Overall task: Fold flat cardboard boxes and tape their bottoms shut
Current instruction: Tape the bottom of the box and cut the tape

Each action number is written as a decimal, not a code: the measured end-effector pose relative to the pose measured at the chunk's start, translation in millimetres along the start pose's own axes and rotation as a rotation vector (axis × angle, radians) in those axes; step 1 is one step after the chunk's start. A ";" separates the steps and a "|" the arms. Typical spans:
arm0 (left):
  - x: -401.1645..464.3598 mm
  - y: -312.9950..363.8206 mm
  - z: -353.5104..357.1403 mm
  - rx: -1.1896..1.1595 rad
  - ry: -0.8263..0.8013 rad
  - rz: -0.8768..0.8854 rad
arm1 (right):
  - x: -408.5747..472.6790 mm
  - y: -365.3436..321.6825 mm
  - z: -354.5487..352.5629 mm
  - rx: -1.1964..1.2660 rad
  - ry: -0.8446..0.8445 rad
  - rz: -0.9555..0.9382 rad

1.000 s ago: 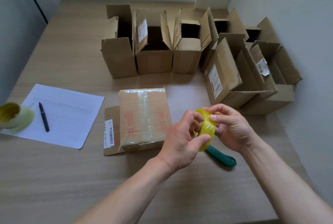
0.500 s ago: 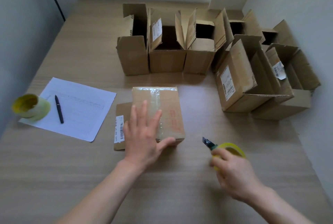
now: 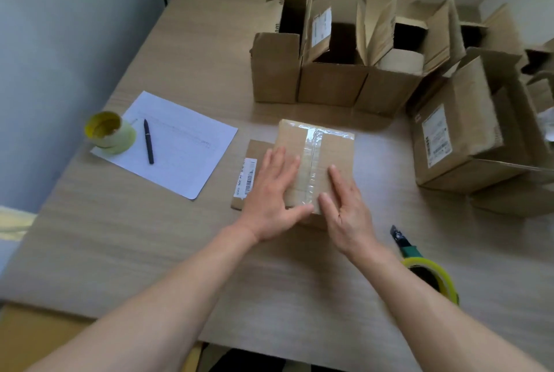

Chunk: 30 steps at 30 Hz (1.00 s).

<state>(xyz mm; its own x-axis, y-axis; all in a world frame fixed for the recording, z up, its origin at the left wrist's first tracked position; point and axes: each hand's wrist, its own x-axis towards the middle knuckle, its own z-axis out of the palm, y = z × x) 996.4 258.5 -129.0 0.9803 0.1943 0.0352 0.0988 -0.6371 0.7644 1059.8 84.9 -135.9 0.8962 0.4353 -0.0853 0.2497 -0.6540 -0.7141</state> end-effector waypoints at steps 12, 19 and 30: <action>-0.7 10.5 30.0 -0.028 0.528 -0.481 | -3.7 2.2 22.7 0.011 0.182 -0.024; -13.6 -22.2 -0.6 0.568 0.098 0.233 | -0.8 3.9 9.2 -0.041 0.070 -0.110; 35.8 -11.4 -21.6 0.394 0.006 -0.063 | 4.2 10.5 -4.4 -0.084 -0.096 -0.097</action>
<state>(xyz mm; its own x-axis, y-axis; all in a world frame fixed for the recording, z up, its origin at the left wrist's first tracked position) 1026.7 288.9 -122.6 0.9695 0.2453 0.0006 0.2175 -0.8610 0.4598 1067.8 77.1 -140.7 0.8282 0.5536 -0.0877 0.3667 -0.6535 -0.6622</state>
